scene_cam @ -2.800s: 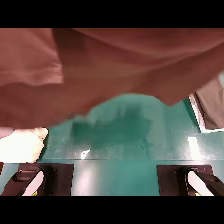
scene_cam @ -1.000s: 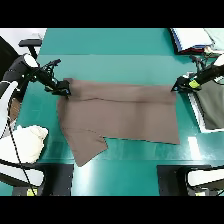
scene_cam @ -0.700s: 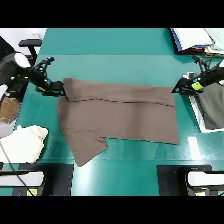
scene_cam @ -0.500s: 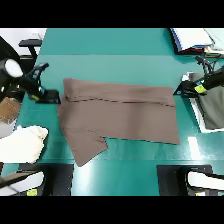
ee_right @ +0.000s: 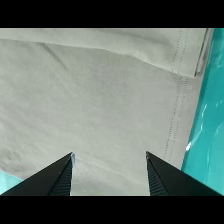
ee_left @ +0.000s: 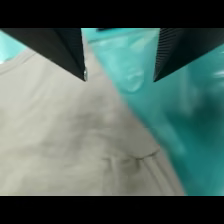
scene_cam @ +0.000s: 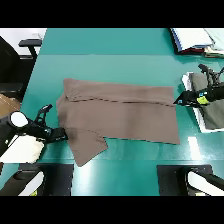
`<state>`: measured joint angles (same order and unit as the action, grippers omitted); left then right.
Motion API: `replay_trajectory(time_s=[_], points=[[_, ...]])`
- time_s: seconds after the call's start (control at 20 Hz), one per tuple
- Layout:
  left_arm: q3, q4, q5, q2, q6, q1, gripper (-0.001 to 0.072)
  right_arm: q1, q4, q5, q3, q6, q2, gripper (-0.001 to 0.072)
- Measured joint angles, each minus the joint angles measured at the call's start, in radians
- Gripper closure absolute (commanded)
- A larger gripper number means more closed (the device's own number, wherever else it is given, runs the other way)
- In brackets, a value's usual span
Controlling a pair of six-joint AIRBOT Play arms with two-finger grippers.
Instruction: Fold the shirts.
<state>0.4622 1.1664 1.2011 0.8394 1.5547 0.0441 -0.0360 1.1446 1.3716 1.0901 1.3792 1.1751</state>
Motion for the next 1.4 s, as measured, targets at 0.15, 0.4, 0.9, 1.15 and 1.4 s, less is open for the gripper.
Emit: replay_trajectory(time_s=[0.15,0.4,0.9,1.15,1.4], points=[[-0.058,-0.079,-0.082,-0.014,0.003,0.001,0.0209,0.000,0.000,-0.005,-0.010,-0.001,-0.011,0.0208],[-0.090,-0.162,-0.154,-0.019,-0.018,0.001,0.0683,0.000,0.001,-0.006,-0.016,-0.005,-0.017,0.0208],[0.023,-0.160,0.010,-0.021,-0.066,0.000,0.0685,-0.222,0.097,0.094,-0.271,-0.021,-0.060,0.0200],[0.052,-0.151,0.030,-0.021,-0.071,0.000,0.0685,-0.333,0.042,0.053,-0.485,-0.039,-0.074,0.0303],[0.060,-0.130,0.032,-0.021,-0.071,0.000,0.0686,-0.259,-0.011,0.008,-0.536,-0.051,-0.055,0.0576]])
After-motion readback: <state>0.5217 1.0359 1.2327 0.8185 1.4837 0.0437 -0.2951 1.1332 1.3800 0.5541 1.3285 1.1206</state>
